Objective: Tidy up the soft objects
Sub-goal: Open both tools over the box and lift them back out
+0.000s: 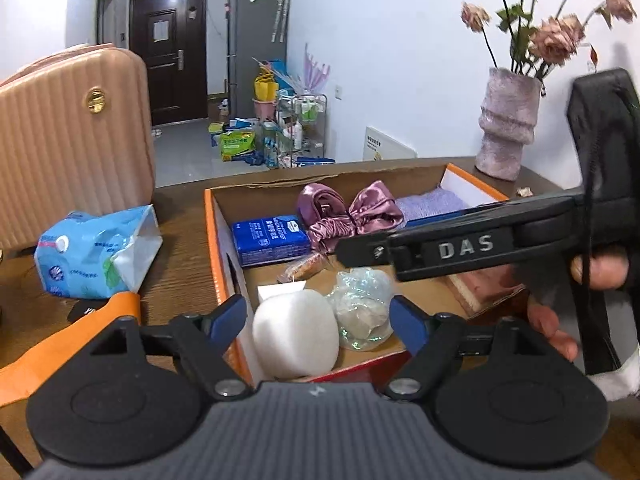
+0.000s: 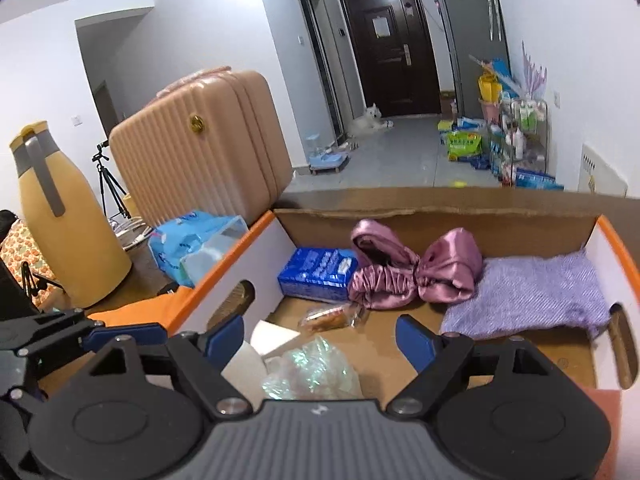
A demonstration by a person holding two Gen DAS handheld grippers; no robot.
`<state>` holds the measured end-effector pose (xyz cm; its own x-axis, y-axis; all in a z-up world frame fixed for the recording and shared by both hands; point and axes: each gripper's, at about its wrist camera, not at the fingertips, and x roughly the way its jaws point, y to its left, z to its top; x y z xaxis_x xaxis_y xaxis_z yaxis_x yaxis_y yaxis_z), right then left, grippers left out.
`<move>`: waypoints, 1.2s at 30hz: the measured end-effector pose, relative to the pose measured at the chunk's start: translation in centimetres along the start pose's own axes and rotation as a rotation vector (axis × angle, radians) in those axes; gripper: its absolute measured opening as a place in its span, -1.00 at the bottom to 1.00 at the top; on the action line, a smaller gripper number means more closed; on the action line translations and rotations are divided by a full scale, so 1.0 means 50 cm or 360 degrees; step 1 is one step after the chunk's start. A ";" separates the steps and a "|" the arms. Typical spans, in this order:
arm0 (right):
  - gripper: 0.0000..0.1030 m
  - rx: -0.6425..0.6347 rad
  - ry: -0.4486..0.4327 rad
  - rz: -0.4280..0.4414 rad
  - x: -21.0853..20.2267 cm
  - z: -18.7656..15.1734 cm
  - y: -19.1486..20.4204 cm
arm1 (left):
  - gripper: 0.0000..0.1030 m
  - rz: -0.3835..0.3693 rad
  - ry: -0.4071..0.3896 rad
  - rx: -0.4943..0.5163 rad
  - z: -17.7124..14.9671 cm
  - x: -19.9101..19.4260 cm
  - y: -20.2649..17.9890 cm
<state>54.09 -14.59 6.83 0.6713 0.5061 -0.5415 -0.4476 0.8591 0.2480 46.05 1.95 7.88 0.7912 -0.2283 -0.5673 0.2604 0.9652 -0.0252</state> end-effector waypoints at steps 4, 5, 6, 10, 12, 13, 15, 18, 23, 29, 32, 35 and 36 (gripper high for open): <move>0.62 -0.0010 -0.0068 -0.0001 -0.069 -0.001 0.006 | 0.59 0.0044 -0.0007 -0.0002 0.005 -0.058 0.000; 0.62 -0.0016 -0.0076 -0.0007 -0.091 -0.002 0.007 | 0.59 0.0058 -0.0024 -0.0010 0.008 -0.080 0.001; 0.62 -0.0027 -0.0085 -0.0025 -0.115 -0.003 0.008 | 0.59 0.0063 -0.0041 -0.0021 0.012 -0.100 0.002; 0.64 -0.0101 -0.0127 -0.0132 -0.218 -0.005 0.020 | 0.62 0.0092 -0.0146 -0.0047 0.022 -0.207 -0.002; 0.67 -0.0134 -0.0170 -0.0173 -0.277 -0.010 0.030 | 0.64 0.0105 -0.0191 -0.0036 0.021 -0.263 -0.014; 0.69 -0.0147 -0.0189 -0.0183 -0.303 -0.013 0.035 | 0.65 0.0109 -0.0212 -0.0032 0.018 -0.287 -0.018; 0.69 -0.0175 -0.0215 -0.0202 -0.353 -0.026 0.046 | 0.66 0.0121 -0.0247 -0.0023 0.010 -0.333 -0.030; 0.69 -0.0213 -0.0257 -0.0236 -0.420 -0.049 0.063 | 0.68 0.0121 -0.0293 -0.0029 -0.008 -0.398 -0.048; 0.70 -0.0262 -0.0333 -0.0270 -0.523 -0.114 0.084 | 0.74 0.0106 -0.0359 -0.0038 -0.081 -0.484 -0.084; 0.88 -0.0280 -0.0503 -0.0279 -0.631 -0.277 0.103 | 0.90 0.0063 -0.0372 -0.0113 -0.257 -0.522 -0.134; 0.90 -0.0259 -0.0570 -0.0201 -0.662 -0.392 0.115 | 0.90 0.0056 -0.0372 -0.0226 -0.347 -0.529 -0.161; 0.91 -0.0232 -0.0595 -0.0225 -0.677 -0.493 0.133 | 0.90 0.0024 -0.0376 -0.0296 -0.426 -0.550 -0.199; 0.91 -0.0198 -0.0587 -0.0247 -0.678 -0.527 0.140 | 0.90 0.0014 -0.0359 -0.0280 -0.438 -0.554 -0.206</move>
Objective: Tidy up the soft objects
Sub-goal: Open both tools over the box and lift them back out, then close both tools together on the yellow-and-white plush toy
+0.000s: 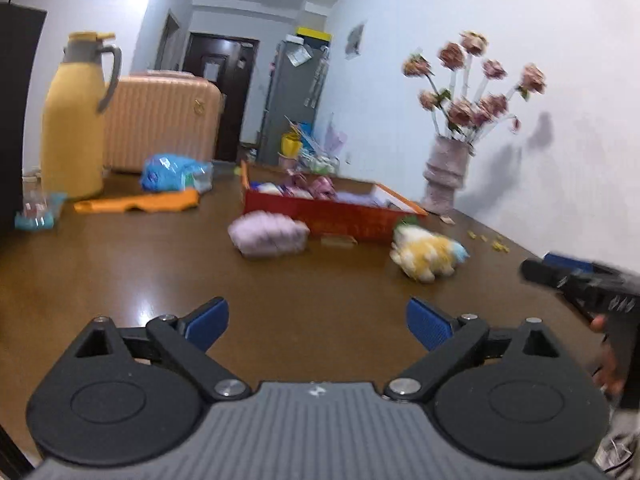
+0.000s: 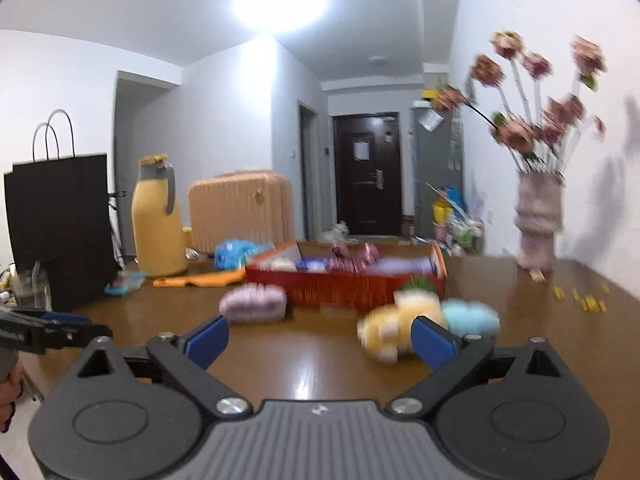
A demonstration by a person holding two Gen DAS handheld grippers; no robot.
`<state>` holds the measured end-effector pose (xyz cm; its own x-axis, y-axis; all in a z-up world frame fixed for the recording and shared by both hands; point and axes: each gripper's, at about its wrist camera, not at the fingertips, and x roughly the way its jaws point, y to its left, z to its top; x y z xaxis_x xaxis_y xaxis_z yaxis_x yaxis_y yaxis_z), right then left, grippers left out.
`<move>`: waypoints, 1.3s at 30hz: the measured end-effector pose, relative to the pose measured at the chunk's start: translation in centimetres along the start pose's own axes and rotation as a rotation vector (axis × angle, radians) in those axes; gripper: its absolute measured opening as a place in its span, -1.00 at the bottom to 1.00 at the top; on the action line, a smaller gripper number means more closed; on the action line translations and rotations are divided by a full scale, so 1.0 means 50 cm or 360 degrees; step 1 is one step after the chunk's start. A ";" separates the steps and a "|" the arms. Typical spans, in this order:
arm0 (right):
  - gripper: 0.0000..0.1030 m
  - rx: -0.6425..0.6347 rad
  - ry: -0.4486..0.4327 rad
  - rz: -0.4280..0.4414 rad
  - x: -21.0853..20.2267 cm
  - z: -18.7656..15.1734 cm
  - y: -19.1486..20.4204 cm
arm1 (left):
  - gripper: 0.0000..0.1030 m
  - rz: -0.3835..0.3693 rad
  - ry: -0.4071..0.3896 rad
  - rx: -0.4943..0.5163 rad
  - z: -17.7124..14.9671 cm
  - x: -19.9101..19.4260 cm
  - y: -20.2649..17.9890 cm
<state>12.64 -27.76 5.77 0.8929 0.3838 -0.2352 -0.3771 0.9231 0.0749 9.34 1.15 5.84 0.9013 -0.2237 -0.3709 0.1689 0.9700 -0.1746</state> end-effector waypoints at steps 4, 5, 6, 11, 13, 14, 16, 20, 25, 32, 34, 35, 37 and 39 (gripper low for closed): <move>0.91 0.0179 0.0145 0.0013 -0.025 -0.079 0.025 | 0.90 0.0010 0.0029 0.0155 -0.017 -0.021 -0.027; 0.91 0.0181 0.0166 0.0010 -0.028 -0.090 0.029 | 0.90 0.0011 0.0021 0.0148 -0.015 -0.023 -0.029; 0.91 0.0175 0.0176 -0.0011 -0.028 -0.095 0.031 | 0.90 0.0010 0.0004 0.0130 -0.012 -0.025 -0.027; 0.91 0.0176 0.0157 -0.0145 -0.024 -0.093 0.022 | 0.91 0.0022 -0.0007 0.0101 -0.007 -0.015 -0.025; 0.91 0.0224 0.0156 -0.0162 -0.018 -0.091 0.008 | 0.91 0.0026 0.0014 0.0110 -0.011 -0.007 -0.026; 0.91 0.0246 0.0162 -0.0163 -0.015 -0.094 0.004 | 0.91 0.0026 0.0022 0.0113 -0.012 -0.003 -0.026; 0.91 0.0287 0.0177 -0.0163 -0.007 -0.099 -0.005 | 0.91 0.0031 0.0046 0.0118 -0.012 0.011 -0.026; 0.90 0.0349 0.0218 -0.0175 0.018 -0.107 -0.021 | 0.91 -0.0007 0.0053 0.0179 0.003 0.048 -0.035; 0.89 0.0260 0.0202 -0.0218 0.071 -0.074 -0.045 | 0.91 -0.0015 0.0069 0.0304 0.040 0.135 -0.047; 0.87 0.0255 0.0269 -0.0167 0.221 0.006 -0.118 | 0.91 0.0009 0.0115 0.0253 0.107 0.277 -0.020; 0.87 0.0302 0.0300 -0.0163 0.269 0.022 -0.149 | 0.91 0.0070 0.0147 0.0247 0.125 0.320 -0.005; 0.86 0.0354 0.0315 -0.0156 0.296 0.030 -0.168 | 0.91 0.0093 0.0162 0.0250 0.131 0.337 0.002; 0.86 0.0446 0.0319 -0.0178 0.336 0.040 -0.194 | 0.91 0.0118 0.0190 0.0257 0.151 0.373 0.023; 0.80 0.0436 0.0345 -0.0207 0.374 0.047 -0.205 | 0.91 0.0149 0.0222 0.0254 0.169 0.403 0.040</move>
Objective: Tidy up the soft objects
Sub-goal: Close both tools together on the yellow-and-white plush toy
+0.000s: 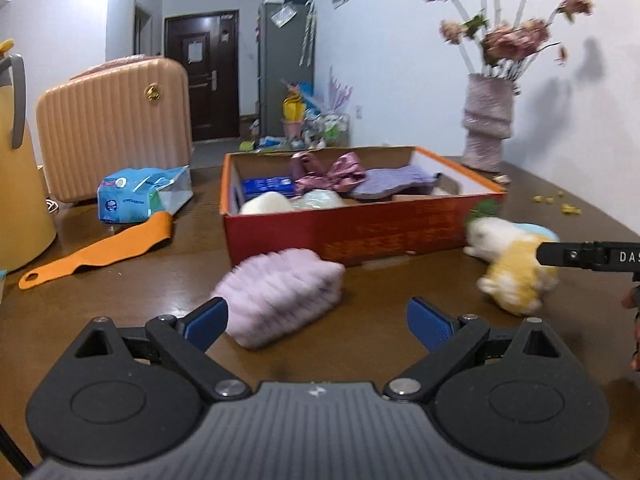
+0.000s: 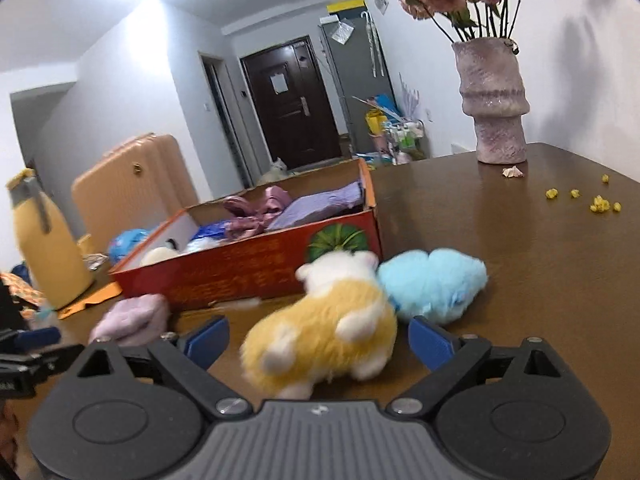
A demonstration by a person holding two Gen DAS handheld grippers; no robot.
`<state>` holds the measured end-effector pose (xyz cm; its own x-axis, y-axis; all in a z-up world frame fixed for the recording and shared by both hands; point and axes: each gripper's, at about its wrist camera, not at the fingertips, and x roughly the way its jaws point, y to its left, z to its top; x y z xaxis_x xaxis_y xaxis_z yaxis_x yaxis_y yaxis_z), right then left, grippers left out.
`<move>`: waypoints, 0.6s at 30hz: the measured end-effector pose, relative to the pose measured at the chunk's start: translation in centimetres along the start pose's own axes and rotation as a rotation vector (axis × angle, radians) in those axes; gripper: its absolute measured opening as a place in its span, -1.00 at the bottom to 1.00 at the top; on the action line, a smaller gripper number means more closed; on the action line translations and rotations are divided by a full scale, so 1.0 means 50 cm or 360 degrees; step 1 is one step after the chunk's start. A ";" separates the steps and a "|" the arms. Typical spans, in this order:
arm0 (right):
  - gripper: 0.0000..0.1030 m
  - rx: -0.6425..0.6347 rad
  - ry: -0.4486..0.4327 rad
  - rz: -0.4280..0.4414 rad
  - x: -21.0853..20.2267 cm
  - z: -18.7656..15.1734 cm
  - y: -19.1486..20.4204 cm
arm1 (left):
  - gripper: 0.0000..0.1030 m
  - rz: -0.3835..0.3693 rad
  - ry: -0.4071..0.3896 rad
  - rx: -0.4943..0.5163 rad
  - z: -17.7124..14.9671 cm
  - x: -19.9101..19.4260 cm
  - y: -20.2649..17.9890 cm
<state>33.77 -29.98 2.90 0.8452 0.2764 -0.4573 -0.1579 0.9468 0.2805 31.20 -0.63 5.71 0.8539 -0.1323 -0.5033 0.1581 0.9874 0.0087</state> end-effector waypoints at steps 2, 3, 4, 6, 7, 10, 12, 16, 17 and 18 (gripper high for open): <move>0.62 -0.0015 0.0054 -0.0007 0.033 0.008 0.003 | 0.91 0.0001 0.0009 0.0012 0.014 0.019 0.011; 0.57 -0.0021 0.0078 0.0002 0.045 0.008 0.004 | 0.91 0.0000 0.0004 0.0022 0.020 0.025 0.014; 0.57 -0.0039 0.0069 0.0011 0.052 0.006 0.010 | 0.91 -0.0003 -0.0010 0.0034 0.023 0.032 0.016; 0.50 -0.0089 0.0066 0.0025 0.057 0.002 0.026 | 0.91 -0.0018 -0.0028 0.0033 0.023 0.038 0.019; 0.46 -0.0122 0.0081 0.0074 0.057 -0.001 0.037 | 0.91 -0.0034 -0.0033 0.0010 0.020 0.042 0.022; 0.46 -0.0306 0.0181 0.0356 0.045 -0.023 0.096 | 0.91 -0.0100 -0.0018 -0.0022 0.007 0.045 0.027; 0.53 -0.0503 0.0270 0.0640 0.031 -0.043 0.145 | 0.91 -0.0121 -0.0021 -0.0013 0.002 0.043 0.027; 0.65 -0.0707 0.0296 0.0786 0.015 -0.072 0.203 | 0.91 -0.0214 -0.0017 -0.0017 -0.003 0.039 0.025; 0.67 -0.0742 0.0289 0.0774 0.013 -0.075 0.210 | 0.89 -0.0232 -0.0007 -0.0008 -0.004 0.039 0.022; 0.67 -0.0752 0.0281 0.0748 0.010 -0.075 0.211 | 0.82 -0.0250 0.0006 0.0002 -0.007 0.040 0.019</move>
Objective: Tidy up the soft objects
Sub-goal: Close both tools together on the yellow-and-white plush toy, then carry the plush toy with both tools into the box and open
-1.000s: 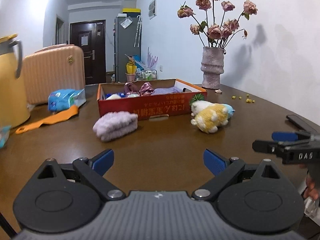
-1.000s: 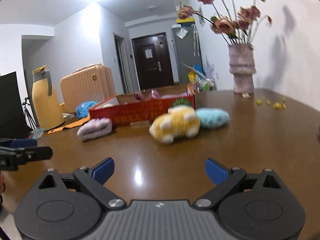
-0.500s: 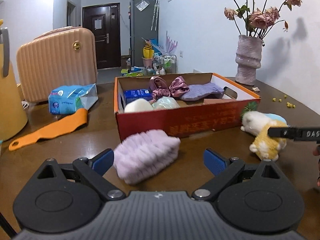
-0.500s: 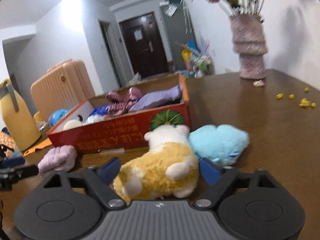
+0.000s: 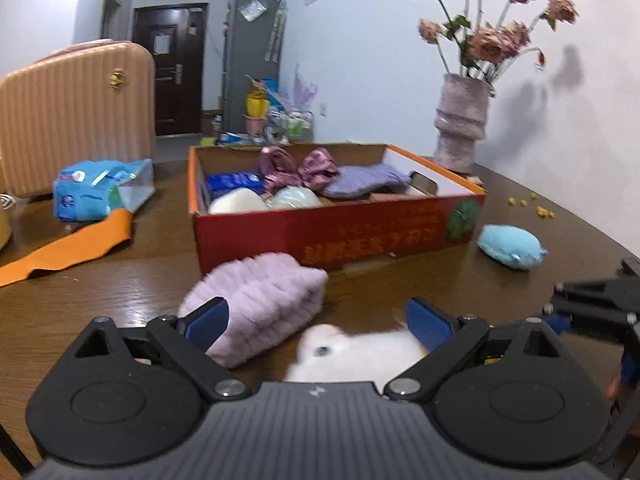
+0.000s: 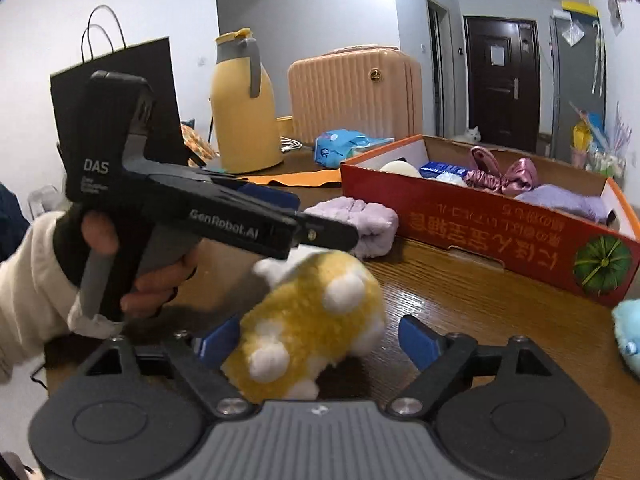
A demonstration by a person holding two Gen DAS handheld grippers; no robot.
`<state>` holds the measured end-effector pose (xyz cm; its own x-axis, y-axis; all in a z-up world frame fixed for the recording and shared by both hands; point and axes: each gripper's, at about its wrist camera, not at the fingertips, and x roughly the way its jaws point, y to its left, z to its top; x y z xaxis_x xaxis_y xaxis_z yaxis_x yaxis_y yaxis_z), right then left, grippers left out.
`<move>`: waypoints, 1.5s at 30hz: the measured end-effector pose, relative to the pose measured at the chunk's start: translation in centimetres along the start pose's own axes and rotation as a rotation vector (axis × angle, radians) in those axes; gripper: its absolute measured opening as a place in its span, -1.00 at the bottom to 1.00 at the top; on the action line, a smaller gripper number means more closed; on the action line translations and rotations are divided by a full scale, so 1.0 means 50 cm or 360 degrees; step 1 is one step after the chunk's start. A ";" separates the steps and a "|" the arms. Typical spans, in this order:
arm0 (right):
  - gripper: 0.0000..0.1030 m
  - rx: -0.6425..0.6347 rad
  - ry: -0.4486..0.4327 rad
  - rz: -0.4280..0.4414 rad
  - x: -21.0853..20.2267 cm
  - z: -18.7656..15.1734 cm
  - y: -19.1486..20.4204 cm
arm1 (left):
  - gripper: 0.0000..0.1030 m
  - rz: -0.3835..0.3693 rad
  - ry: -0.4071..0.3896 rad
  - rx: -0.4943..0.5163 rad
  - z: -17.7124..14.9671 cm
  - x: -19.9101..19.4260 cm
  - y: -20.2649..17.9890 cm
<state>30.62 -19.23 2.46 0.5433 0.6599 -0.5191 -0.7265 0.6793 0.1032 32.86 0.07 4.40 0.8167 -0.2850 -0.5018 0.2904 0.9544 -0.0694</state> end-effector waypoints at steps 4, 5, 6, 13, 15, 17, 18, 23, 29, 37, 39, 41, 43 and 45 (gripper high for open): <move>0.67 0.0128 -0.0009 -0.0139 -0.030 -0.002 -0.021 | 0.45 -0.0106 0.0066 -0.0011 -0.007 0.003 -0.003; 0.67 0.0168 -0.0016 -0.0163 -0.034 -0.003 -0.024 | 0.46 -0.0107 0.0064 -0.0017 -0.007 0.000 -0.002; 0.67 0.0203 -0.0030 -0.0180 -0.038 -0.006 -0.026 | 0.47 -0.0108 0.0057 -0.0024 -0.006 -0.003 0.000; 0.58 0.0373 -0.0093 -0.0160 -0.039 -0.037 0.003 | 0.61 -0.0255 -0.0015 -0.0166 -0.013 -0.074 0.047; 0.45 0.0374 -0.0098 -0.0165 -0.034 -0.040 0.013 | 0.61 -0.0304 0.0005 -0.0153 -0.031 -0.081 0.041; 0.06 0.0360 -0.0075 -0.0161 -0.024 -0.040 0.023 | 0.41 -0.0365 0.0080 -0.0145 -0.049 -0.071 0.034; -0.04 0.0350 -0.0054 -0.0157 -0.016 -0.042 0.026 | 0.26 -0.0397 0.0120 -0.0156 -0.053 -0.065 0.033; -0.07 0.0359 -0.0075 -0.0208 -0.018 -0.047 0.031 | -0.15 -0.0359 0.0124 -0.0211 -0.054 -0.055 0.045; -0.10 0.0326 -0.0134 -0.0234 -0.053 -0.035 0.038 | -0.17 -0.0417 -0.0002 -0.0235 -0.028 -0.088 0.033; -0.10 0.0169 -0.0341 -0.0331 -0.135 0.133 -0.027 | -0.17 -0.0497 -0.0151 -0.0188 0.176 -0.048 0.029; -0.10 0.0202 -0.0338 -0.0310 -0.125 0.189 -0.075 | -0.17 -0.0503 -0.0132 -0.0238 0.228 -0.016 0.047; -0.10 0.0255 -0.0310 -0.0280 -0.101 0.232 -0.125 | -0.17 -0.0469 -0.0128 -0.0251 0.275 0.026 0.063; -0.10 0.0313 -0.0270 -0.0258 -0.065 0.267 -0.174 | -0.17 -0.0428 -0.0100 -0.0274 0.299 0.077 0.079; -0.10 0.0355 -0.0215 -0.0264 -0.016 0.290 -0.219 | -0.17 -0.0392 -0.0059 -0.0297 0.310 0.133 0.095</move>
<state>44.26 -22.53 14.05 0.7085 0.5607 -0.4285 -0.5213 0.8251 0.2178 47.41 1.31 14.09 0.7515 -0.5096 -0.4189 0.3883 0.8551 -0.3437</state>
